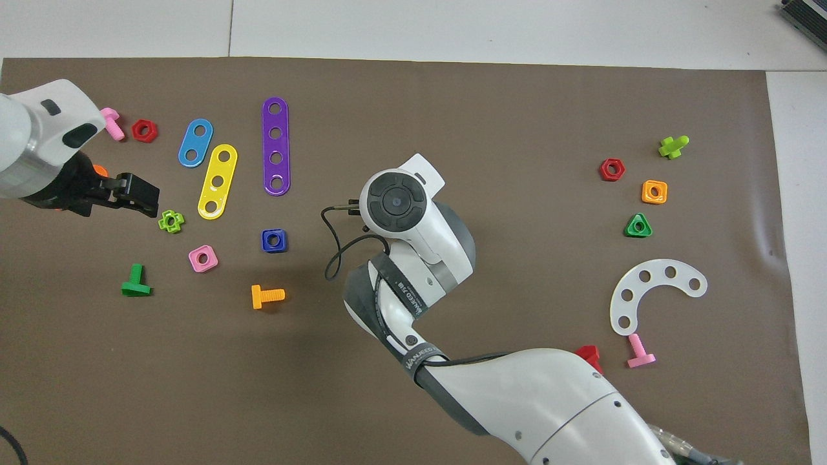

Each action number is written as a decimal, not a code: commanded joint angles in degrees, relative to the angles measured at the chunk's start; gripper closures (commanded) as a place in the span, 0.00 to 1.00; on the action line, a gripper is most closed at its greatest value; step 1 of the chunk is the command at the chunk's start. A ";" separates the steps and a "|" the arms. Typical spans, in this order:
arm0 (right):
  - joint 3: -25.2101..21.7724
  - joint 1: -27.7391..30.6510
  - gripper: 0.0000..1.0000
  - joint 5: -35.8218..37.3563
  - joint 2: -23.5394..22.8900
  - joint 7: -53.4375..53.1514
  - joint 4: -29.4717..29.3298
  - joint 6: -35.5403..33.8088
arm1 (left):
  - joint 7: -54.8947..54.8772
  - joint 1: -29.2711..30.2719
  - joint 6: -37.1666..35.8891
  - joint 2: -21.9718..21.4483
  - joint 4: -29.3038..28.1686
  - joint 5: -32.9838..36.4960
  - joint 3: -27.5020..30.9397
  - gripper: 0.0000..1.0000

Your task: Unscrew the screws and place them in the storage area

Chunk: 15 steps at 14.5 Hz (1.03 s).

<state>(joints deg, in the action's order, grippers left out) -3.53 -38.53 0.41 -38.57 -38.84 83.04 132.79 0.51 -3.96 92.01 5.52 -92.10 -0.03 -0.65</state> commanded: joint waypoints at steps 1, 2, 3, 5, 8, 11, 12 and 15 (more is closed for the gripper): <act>-0.06 0.21 1.00 0.47 0.87 0.18 0.11 -0.68 | 0.11 0.88 -4.02 -1.47 2.35 1.00 -0.06 0.00; -0.24 0.30 1.00 0.47 0.78 0.00 -0.94 -2.60 | 0.11 0.88 -4.90 -1.48 3.67 1.00 -0.14 0.00; -1.03 0.74 1.00 0.47 1.21 -0.18 -1.47 -4.45 | 0.11 0.88 -5.08 -1.39 4.38 1.00 -0.32 0.00; -3.05 2.92 1.00 0.91 7.68 1.04 0.88 -5.43 | 0.11 0.79 -4.30 -1.39 4.39 0.73 -0.41 0.00; -2.97 9.60 1.00 0.73 18.68 11.38 10.09 -8.85 | -0.07 0.79 -4.12 -1.39 4.47 0.47 -0.41 0.00; -2.97 16.97 1.00 0.73 26.77 21.93 21.34 -9.48 | -0.16 0.79 -3.94 -1.39 4.47 0.38 -0.50 0.00; -2.88 19.61 1.00 0.38 27.66 26.23 24.07 -8.61 | -0.16 0.79 -4.03 -1.47 4.47 0.38 -0.50 0.00; -2.88 24.11 1.00 -0.15 30.30 32.24 31.63 -4.49 | -0.16 0.71 -4.03 -1.48 4.47 0.38 -0.50 0.00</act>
<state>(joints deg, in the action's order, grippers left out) -7.46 -16.49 0.82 -11.68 -9.84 106.73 123.69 0.50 -3.37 88.63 3.70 -88.74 -0.02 -0.94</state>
